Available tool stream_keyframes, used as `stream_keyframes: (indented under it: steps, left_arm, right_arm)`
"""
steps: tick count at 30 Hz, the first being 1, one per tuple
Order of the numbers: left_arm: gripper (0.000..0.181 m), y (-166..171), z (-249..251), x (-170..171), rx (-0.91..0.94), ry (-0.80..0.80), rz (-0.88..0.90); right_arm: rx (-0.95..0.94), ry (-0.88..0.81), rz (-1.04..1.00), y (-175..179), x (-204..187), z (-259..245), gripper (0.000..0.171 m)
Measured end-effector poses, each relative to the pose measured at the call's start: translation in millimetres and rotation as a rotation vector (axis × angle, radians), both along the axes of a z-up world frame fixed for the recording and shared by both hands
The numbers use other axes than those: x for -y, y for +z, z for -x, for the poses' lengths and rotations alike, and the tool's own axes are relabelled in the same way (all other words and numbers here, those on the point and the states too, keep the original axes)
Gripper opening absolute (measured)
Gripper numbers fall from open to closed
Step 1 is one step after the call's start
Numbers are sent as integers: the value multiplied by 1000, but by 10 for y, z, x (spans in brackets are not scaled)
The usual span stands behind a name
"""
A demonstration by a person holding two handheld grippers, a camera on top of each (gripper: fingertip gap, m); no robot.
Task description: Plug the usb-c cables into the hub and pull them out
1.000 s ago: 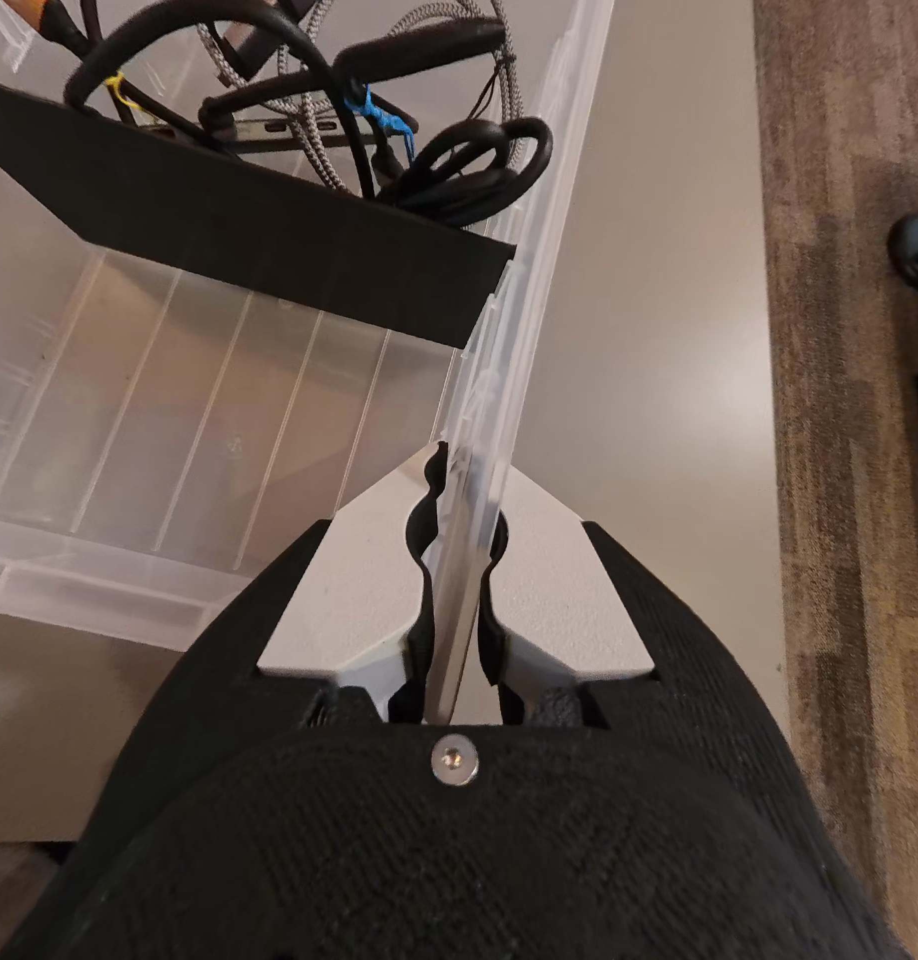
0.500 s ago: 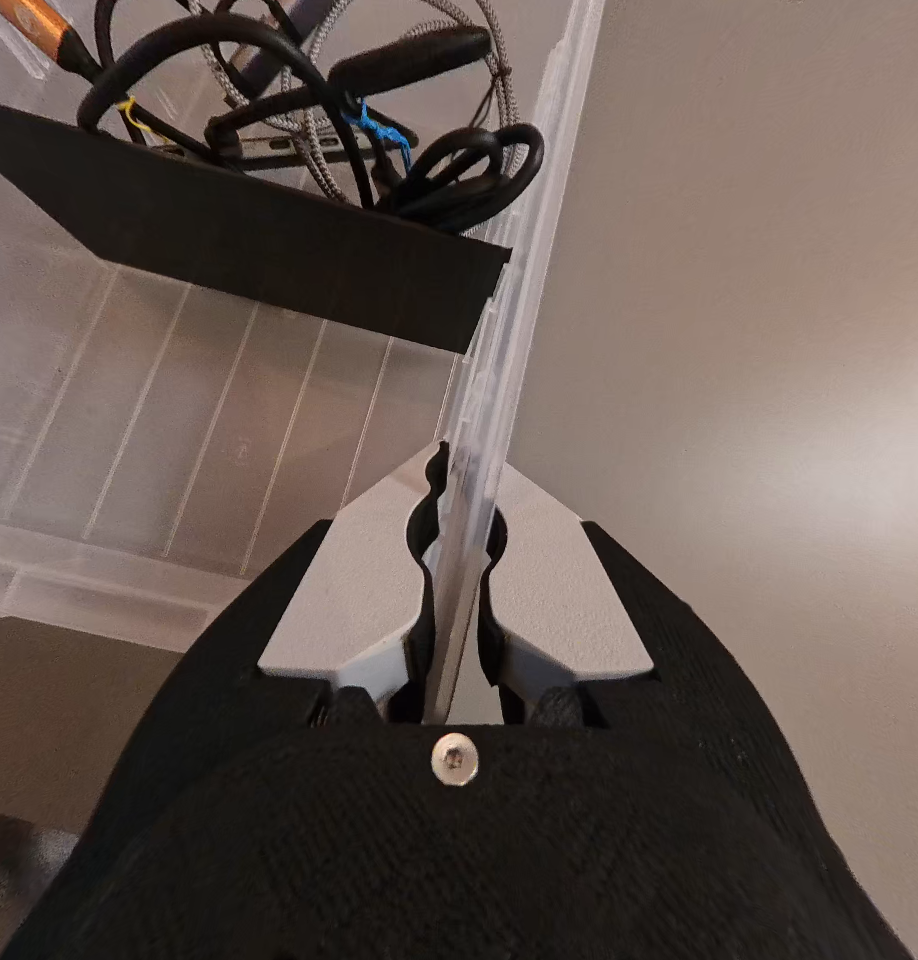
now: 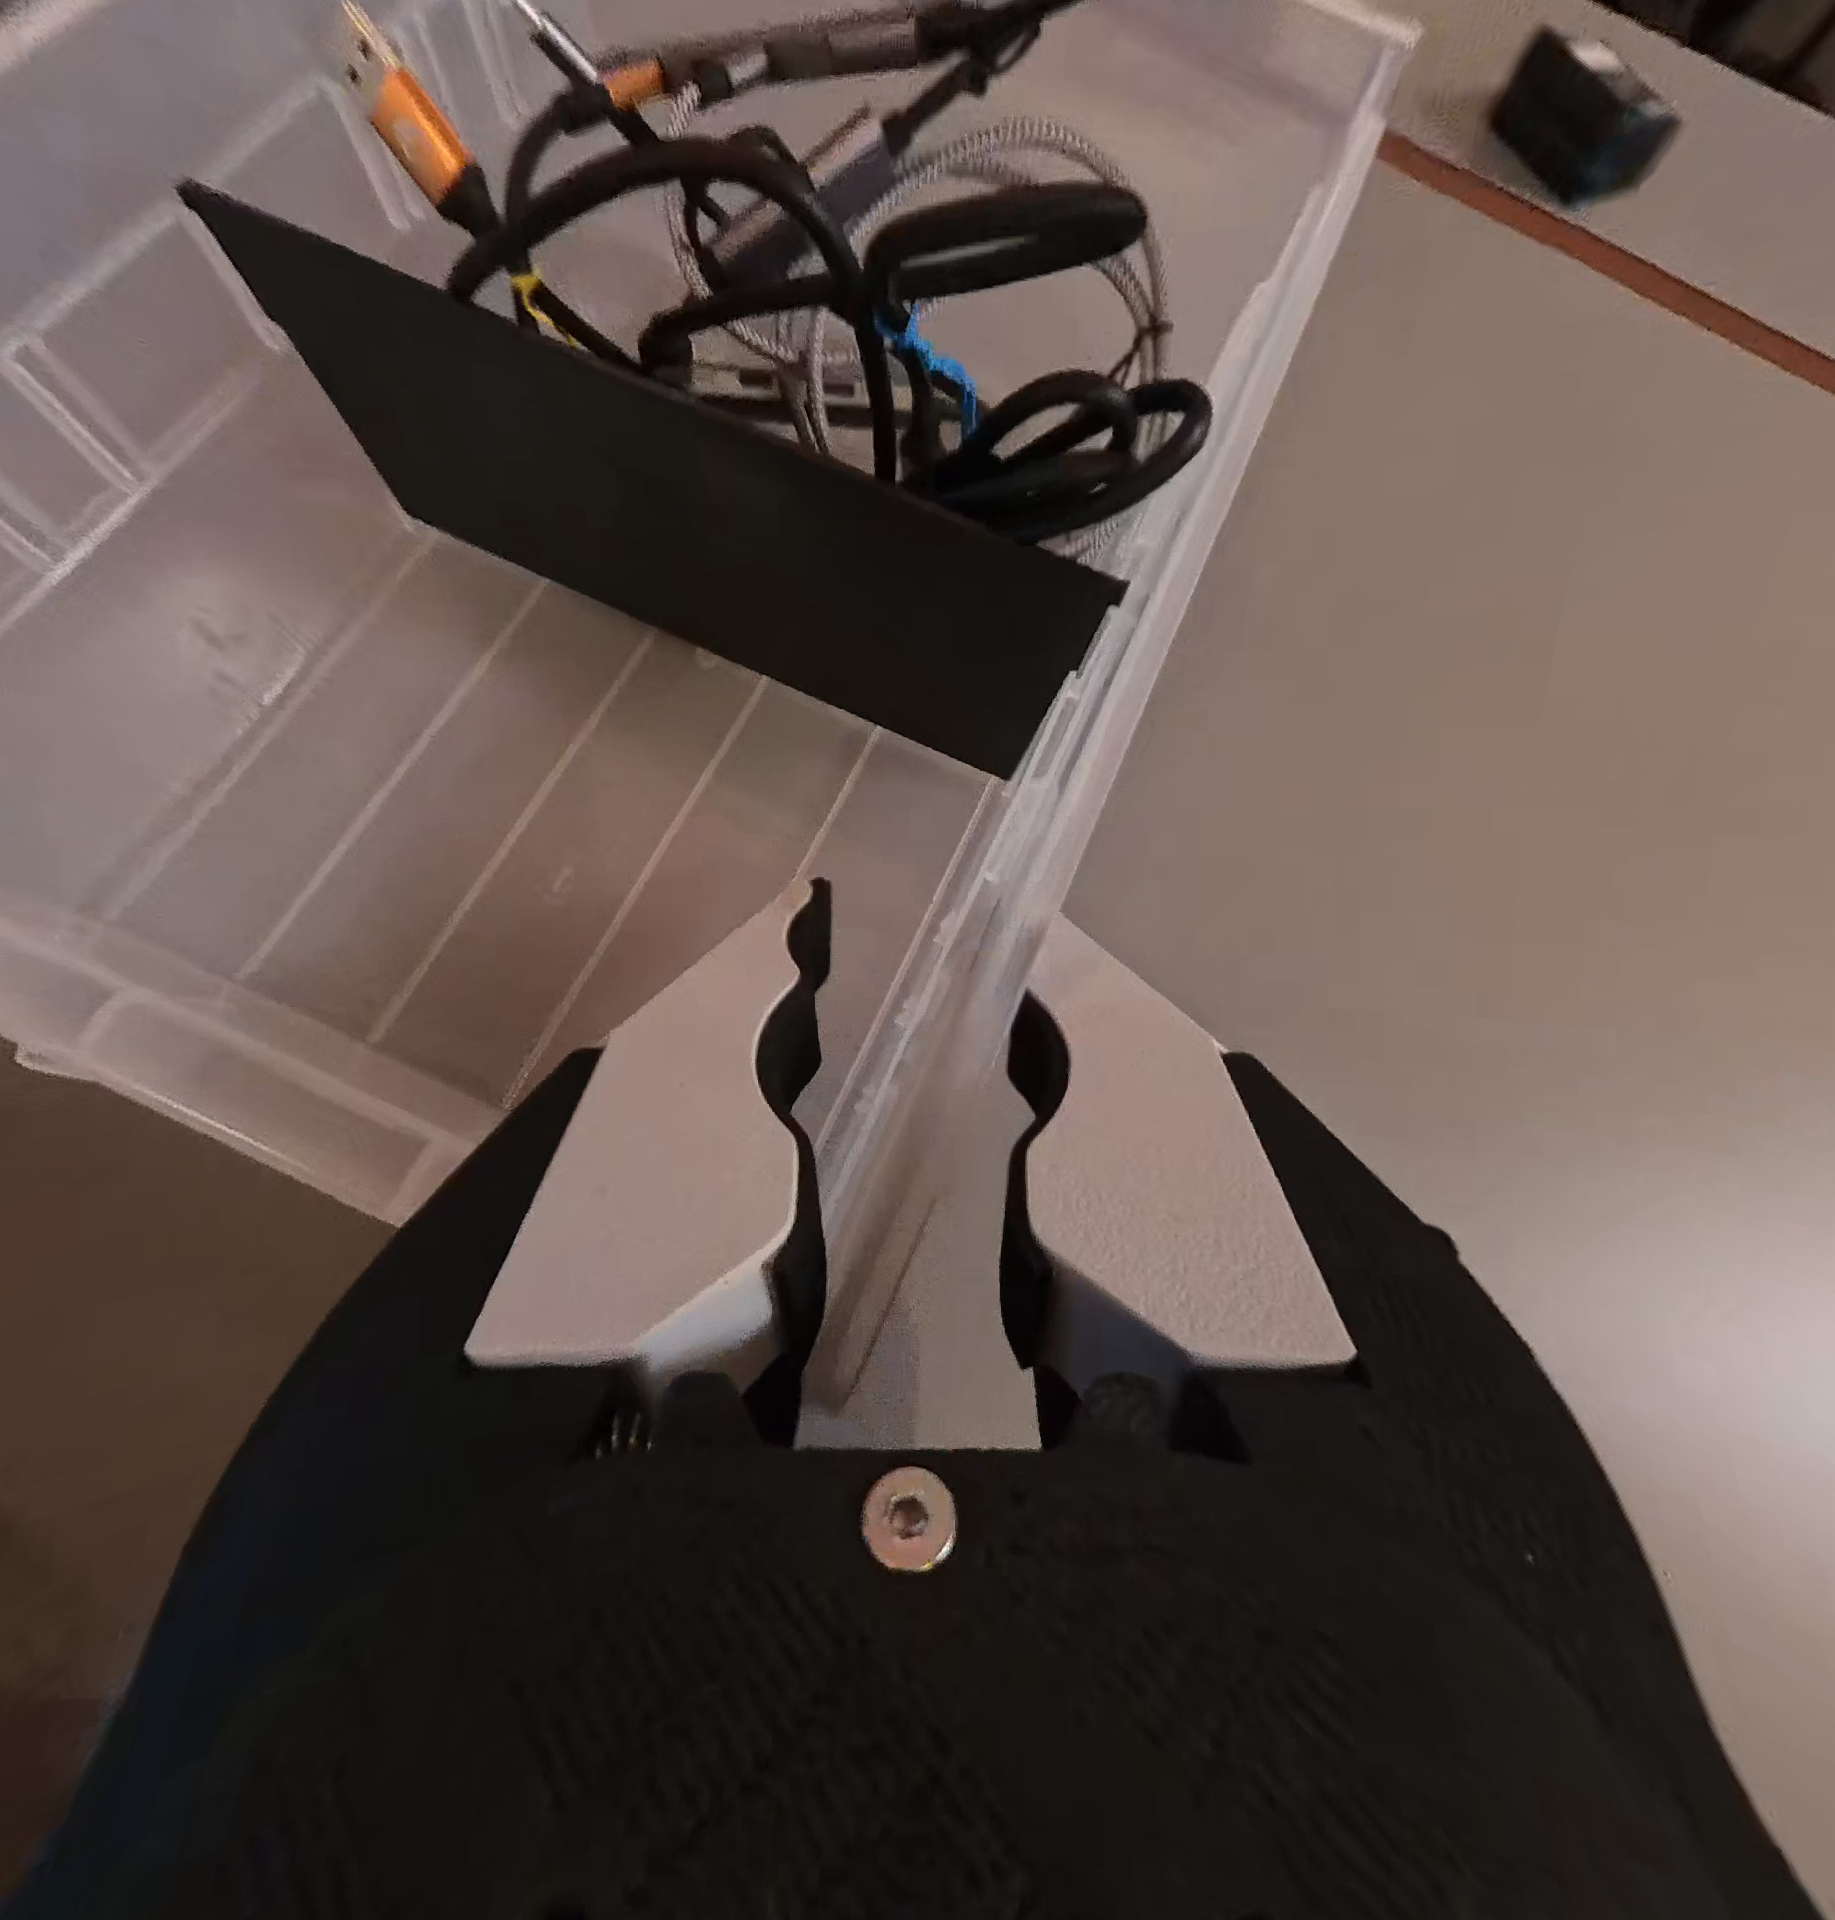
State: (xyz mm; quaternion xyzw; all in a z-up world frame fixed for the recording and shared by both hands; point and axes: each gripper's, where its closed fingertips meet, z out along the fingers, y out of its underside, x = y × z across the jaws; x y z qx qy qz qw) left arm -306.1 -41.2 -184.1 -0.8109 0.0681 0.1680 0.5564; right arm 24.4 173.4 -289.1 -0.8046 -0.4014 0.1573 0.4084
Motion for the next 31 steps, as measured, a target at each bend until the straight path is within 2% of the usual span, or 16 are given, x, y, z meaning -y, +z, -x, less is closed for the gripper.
stream_keyframes:
  steps: [2,6,9,12,14,18,21,26,31]
  left_arm:
    - [7,114,-51,4,-33,4,-35]
    - [7,332,-264,13,-99,-32,-91]
    - [7,499,-563,-7,-111,-110,-140]
    - [6,627,-1006,-100,-109,-253,-162]
    - [7,718,-1386,-222,-91,-397,-167]
    - [7,833,-2265,-583,-54,-703,-153]
    - [7,827,-2938,-921,-45,-866,-119]
    - [7,545,-3953,-1349,-46,-1010,12]
    - [8,-4,-4608,-1764,-53,-1038,138]
  right_arm:
    - [-55,27,-11,32,98,293,36]
    - [-108,189,-45,112,430,748,64]
    - [-59,288,-144,224,540,641,81]
    - [-55,303,-202,411,518,236,93]
    - [-88,266,-217,571,471,-87,90]
    - [-110,70,-337,974,166,-863,83]
    - [-53,-102,-423,1270,-62,-1536,83]
    - [-124,-380,-545,1751,-189,-2592,70]
    - [-272,-450,-526,1854,-185,-3006,65]
